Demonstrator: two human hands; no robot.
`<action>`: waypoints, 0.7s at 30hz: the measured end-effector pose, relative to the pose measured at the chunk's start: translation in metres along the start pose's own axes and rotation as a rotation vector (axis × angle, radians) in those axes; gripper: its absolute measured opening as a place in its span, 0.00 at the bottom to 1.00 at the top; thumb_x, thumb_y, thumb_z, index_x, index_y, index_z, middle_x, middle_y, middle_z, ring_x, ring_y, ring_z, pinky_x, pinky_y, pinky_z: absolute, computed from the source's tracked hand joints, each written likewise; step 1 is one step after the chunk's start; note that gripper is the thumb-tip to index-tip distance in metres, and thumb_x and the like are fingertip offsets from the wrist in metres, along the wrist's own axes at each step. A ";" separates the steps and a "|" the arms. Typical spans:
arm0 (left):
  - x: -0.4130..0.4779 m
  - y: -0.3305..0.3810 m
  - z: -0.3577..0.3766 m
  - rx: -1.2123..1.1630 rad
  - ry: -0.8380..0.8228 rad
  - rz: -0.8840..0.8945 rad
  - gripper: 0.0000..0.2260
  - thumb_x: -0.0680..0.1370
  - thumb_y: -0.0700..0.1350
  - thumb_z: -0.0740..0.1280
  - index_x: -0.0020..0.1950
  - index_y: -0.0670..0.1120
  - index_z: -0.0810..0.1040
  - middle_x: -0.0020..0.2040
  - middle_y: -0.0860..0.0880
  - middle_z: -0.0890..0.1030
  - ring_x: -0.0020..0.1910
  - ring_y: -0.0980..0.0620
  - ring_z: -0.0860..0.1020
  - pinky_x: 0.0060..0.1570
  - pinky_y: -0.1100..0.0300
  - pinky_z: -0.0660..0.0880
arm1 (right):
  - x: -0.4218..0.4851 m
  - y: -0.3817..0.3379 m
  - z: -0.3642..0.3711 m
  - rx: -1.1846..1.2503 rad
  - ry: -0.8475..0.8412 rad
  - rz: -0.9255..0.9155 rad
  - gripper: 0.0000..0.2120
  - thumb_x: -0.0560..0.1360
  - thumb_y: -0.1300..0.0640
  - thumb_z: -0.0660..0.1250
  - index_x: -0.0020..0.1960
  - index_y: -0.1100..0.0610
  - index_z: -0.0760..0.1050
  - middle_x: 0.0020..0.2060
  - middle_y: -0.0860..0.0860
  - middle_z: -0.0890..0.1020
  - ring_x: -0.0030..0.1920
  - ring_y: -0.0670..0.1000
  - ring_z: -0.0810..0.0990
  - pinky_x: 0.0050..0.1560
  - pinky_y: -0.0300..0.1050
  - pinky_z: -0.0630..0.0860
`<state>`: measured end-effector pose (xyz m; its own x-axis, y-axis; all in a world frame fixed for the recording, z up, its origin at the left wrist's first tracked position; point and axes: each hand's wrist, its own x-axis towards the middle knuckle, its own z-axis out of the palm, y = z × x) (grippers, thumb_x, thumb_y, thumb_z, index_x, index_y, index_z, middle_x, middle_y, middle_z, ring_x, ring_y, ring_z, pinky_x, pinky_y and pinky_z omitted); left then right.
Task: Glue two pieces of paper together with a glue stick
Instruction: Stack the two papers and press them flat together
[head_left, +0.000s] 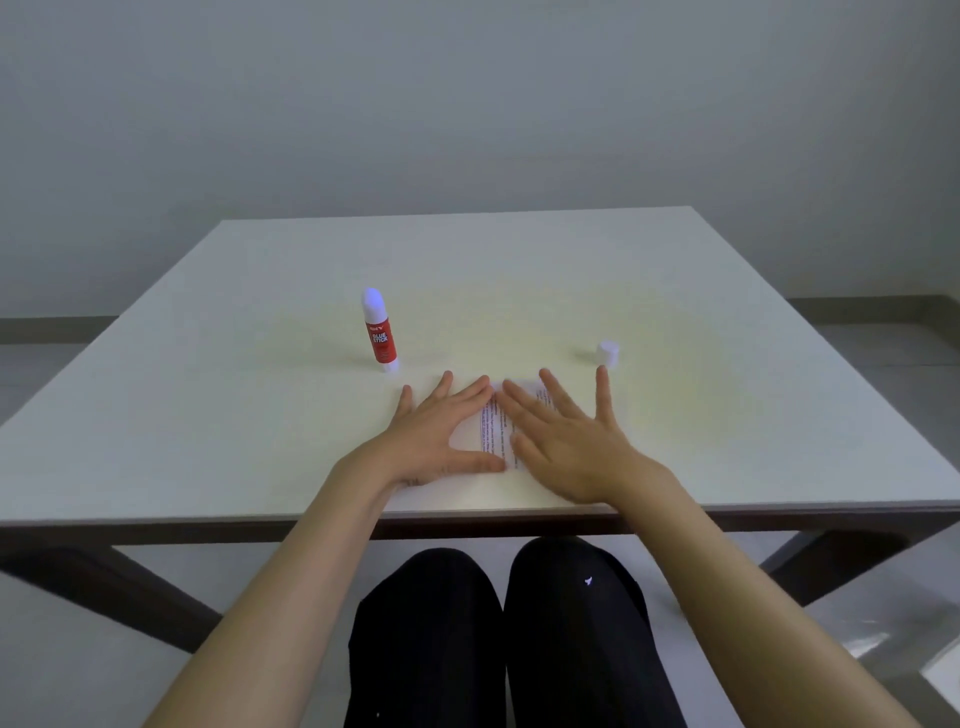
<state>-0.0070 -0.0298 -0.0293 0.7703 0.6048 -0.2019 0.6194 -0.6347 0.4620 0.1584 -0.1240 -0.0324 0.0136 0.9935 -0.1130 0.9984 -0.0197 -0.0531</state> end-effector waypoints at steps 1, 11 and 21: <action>0.000 0.000 -0.001 0.004 -0.003 -0.004 0.41 0.71 0.64 0.65 0.76 0.56 0.46 0.77 0.61 0.46 0.76 0.55 0.37 0.72 0.44 0.32 | 0.005 0.003 -0.003 -0.009 -0.002 0.041 0.27 0.80 0.45 0.38 0.77 0.47 0.36 0.77 0.41 0.41 0.76 0.50 0.34 0.68 0.67 0.25; 0.001 0.002 -0.001 0.007 -0.015 -0.005 0.40 0.71 0.63 0.64 0.76 0.54 0.47 0.77 0.62 0.45 0.76 0.55 0.37 0.72 0.44 0.33 | -0.029 -0.015 0.017 0.038 0.086 -0.072 0.27 0.78 0.45 0.39 0.77 0.45 0.40 0.77 0.40 0.42 0.76 0.50 0.35 0.60 0.61 0.17; 0.001 0.003 -0.001 0.004 -0.011 -0.009 0.40 0.72 0.62 0.64 0.77 0.54 0.47 0.77 0.61 0.45 0.76 0.55 0.37 0.72 0.45 0.32 | -0.037 -0.019 0.019 0.029 0.149 -0.031 0.30 0.77 0.43 0.37 0.77 0.50 0.38 0.78 0.44 0.41 0.76 0.51 0.33 0.63 0.61 0.19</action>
<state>-0.0049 -0.0306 -0.0277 0.7661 0.6053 -0.2160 0.6272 -0.6309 0.4567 0.1378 -0.1627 -0.0459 -0.0070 0.9993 0.0372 0.9964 0.0101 -0.0836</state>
